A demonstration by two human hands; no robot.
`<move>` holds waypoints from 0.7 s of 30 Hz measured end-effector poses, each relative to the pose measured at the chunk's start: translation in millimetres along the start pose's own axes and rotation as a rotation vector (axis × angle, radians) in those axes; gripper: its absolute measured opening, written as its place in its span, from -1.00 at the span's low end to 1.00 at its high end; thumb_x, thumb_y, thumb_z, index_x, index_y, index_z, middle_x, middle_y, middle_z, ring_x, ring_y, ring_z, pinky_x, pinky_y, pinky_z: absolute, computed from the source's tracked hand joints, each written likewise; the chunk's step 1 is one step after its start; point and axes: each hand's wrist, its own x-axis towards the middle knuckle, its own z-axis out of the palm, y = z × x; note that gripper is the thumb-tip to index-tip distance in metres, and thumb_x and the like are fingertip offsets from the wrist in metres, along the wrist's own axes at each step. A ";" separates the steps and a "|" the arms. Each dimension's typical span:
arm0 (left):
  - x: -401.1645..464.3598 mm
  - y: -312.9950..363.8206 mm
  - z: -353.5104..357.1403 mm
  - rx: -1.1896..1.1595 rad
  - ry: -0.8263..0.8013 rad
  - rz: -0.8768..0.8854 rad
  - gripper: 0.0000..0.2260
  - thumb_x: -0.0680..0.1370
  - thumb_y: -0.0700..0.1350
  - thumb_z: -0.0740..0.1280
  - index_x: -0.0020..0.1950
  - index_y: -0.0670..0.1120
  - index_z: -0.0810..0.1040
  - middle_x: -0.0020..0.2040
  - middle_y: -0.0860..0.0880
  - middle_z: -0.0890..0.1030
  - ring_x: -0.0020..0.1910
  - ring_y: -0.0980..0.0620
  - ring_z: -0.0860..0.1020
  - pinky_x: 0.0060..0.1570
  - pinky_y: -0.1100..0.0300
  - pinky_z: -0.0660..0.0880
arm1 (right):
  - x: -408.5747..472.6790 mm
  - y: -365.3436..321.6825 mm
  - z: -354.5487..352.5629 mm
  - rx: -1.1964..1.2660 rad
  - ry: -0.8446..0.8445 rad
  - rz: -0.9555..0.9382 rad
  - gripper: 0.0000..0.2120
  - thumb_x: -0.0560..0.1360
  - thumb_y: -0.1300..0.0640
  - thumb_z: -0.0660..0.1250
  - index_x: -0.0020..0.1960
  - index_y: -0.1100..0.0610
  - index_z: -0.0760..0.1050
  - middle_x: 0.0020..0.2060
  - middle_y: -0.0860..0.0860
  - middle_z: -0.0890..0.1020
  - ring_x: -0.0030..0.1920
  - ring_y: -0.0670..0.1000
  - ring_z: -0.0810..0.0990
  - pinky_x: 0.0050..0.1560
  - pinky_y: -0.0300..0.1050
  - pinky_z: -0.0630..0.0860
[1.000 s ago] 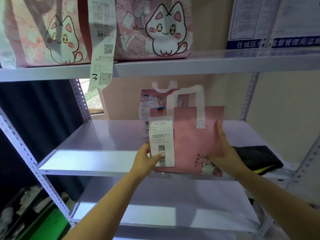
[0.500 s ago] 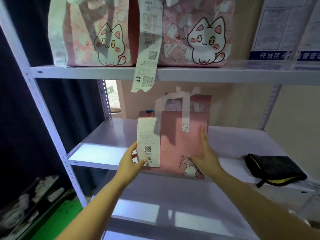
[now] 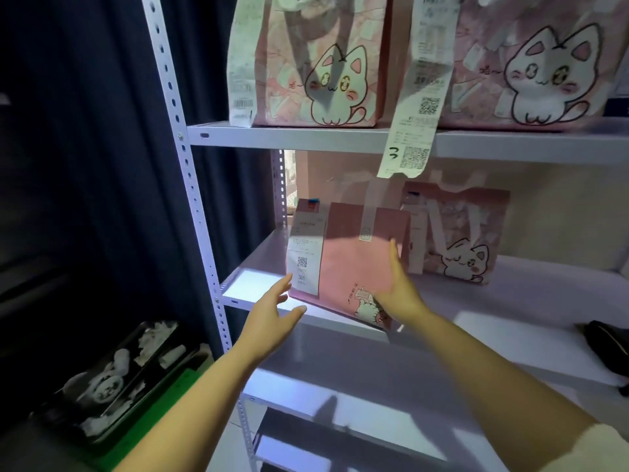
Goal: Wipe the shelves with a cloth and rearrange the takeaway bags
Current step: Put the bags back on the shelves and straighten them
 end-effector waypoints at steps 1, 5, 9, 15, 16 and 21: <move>0.6 -0.8 -2.7 -0.004 0.002 0.004 -0.43 0.52 -0.05 0.39 0.48 0.15 0.25 0.30 0.17 0.42 0.22 0.18 0.44 0.17 0.23 0.39 | 0.6 -3.5 0.4 -0.010 -0.011 0.004 0.05 0.43 0.35 0.31 0.45 -0.34 -0.34 0.16 0.01 0.49 -0.12 0.12 0.60 -0.29 -0.05 0.50; 3.1 1.7 -0.8 -0.021 -0.020 0.028 -0.48 0.55 -0.05 0.36 0.48 0.07 0.29 0.38 0.12 0.42 0.25 0.16 0.44 0.15 0.26 0.39 | -4.5 -6.5 -8.6 0.030 0.001 -0.010 -0.03 0.42 0.24 0.37 0.48 -0.34 -0.19 0.19 -0.06 0.49 0.10 0.09 0.57 0.06 0.01 0.55; 5.3 21.3 19.9 0.019 -0.129 0.109 -0.52 0.55 -0.07 0.35 0.45 0.09 0.34 0.36 0.12 0.43 0.32 0.13 0.42 0.33 0.11 0.38 | -32.2 7.1 -33.5 0.128 0.033 -0.037 -0.26 0.46 0.13 0.39 0.51 -0.15 0.12 0.38 -0.19 0.32 0.41 -0.07 0.30 0.29 0.01 0.42; 25.9 71.5 70.1 0.095 -0.317 0.264 -0.50 0.53 -0.09 0.37 0.45 0.11 0.34 0.37 0.18 0.39 0.36 0.14 0.38 0.37 0.15 0.31 | -65.2 49.0 -93.7 0.054 0.084 -0.037 -0.29 0.51 0.12 0.38 0.51 -0.19 0.10 0.43 -0.25 0.22 0.41 -0.22 0.16 0.35 -0.17 0.26; 32.0 81.0 81.0 0.086 -0.327 0.290 -0.50 0.52 -0.08 0.38 0.44 0.10 0.35 0.40 0.14 0.40 0.37 0.14 0.37 0.39 0.10 0.31 | -64.7 56.0 -104.3 0.054 0.098 -0.030 -0.30 0.51 0.14 0.37 0.51 -0.20 0.10 0.43 -0.23 0.23 0.41 -0.22 0.16 0.32 -0.20 0.25; 60.6 129.9 139.4 0.068 -0.452 0.298 -0.39 0.49 0.07 0.40 0.49 0.06 0.27 0.44 0.06 0.36 0.36 0.08 0.39 0.38 0.03 0.33 | -45.3 84.2 -150.6 0.035 0.198 0.016 -0.32 0.48 0.06 0.40 0.50 -0.08 0.17 0.42 -0.12 0.32 0.41 -0.11 0.27 0.39 -0.12 0.26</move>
